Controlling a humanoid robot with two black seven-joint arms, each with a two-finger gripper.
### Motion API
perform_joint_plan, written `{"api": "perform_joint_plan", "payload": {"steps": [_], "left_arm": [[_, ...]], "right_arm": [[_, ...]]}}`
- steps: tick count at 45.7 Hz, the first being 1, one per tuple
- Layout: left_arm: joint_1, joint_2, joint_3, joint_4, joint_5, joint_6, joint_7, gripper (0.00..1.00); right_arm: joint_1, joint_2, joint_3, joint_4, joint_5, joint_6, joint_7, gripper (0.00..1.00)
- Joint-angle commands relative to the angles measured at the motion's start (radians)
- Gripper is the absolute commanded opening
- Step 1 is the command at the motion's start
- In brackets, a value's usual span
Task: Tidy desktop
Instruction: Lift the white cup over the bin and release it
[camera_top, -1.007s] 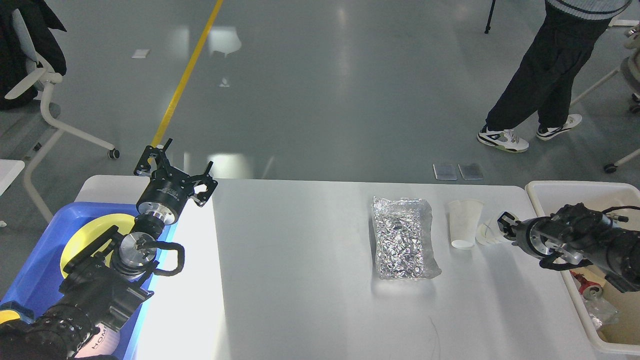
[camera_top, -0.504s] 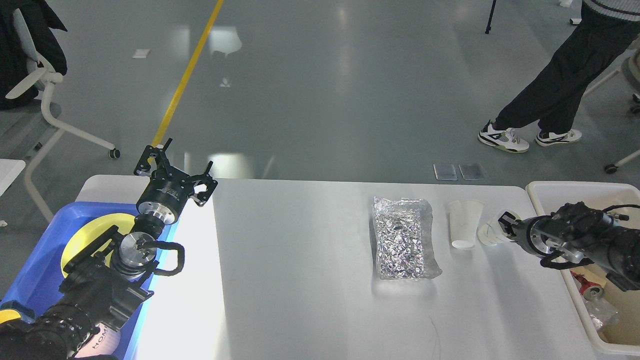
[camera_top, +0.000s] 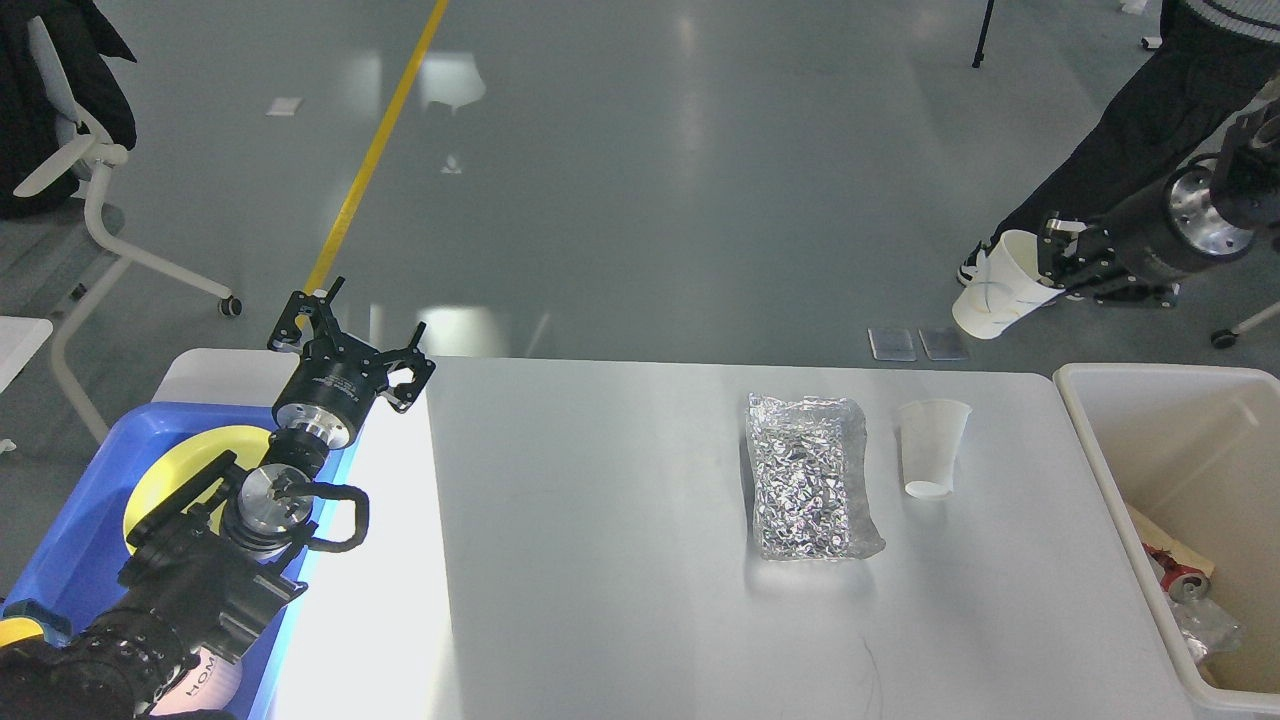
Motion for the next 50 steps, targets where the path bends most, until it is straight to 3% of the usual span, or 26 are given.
{"api": "perform_joint_plan", "payload": {"steps": [1, 11, 19, 27, 36, 46, 50], "left_arm": [[0.000, 0.000, 0.000, 0.000, 0.000, 0.001, 0.000, 0.98], [0.002, 0.002, -0.002, 0.000, 0.000, 0.001, 0.000, 0.98], [0.002, 0.000, -0.002, 0.000, 0.000, 0.001, 0.000, 0.98], [0.000, 0.000, -0.002, 0.000, 0.000, 0.000, 0.000, 0.98], [0.002, 0.000, -0.002, 0.000, 0.000, 0.000, 0.000, 0.98], [0.002, 0.000, -0.002, 0.000, 0.000, 0.000, 0.000, 0.98], [0.002, 0.000, -0.002, 0.000, 0.000, 0.000, 0.000, 0.98]], "right_arm": [[0.205, -0.004, -0.001, 0.221, -0.094, 0.046, -0.007, 0.00], [0.400, -0.006, 0.002, 0.605, -0.131, 0.029, -0.025, 0.00], [0.394, -0.014, -0.027, 0.639, -0.137, -0.066, -0.044, 0.00], [0.237, -0.092, -0.078, 0.431, -0.144, -0.106, -0.042, 0.00], [-0.147, -0.173, -0.036, 0.050, -0.137, -0.212, -0.033, 0.00], [-0.618, -0.156, 0.192, -0.284, -0.095, -0.493, -0.036, 0.00], [-0.808, -0.089, 0.264, -0.418, -0.066, -0.641, -0.041, 0.00]]}}
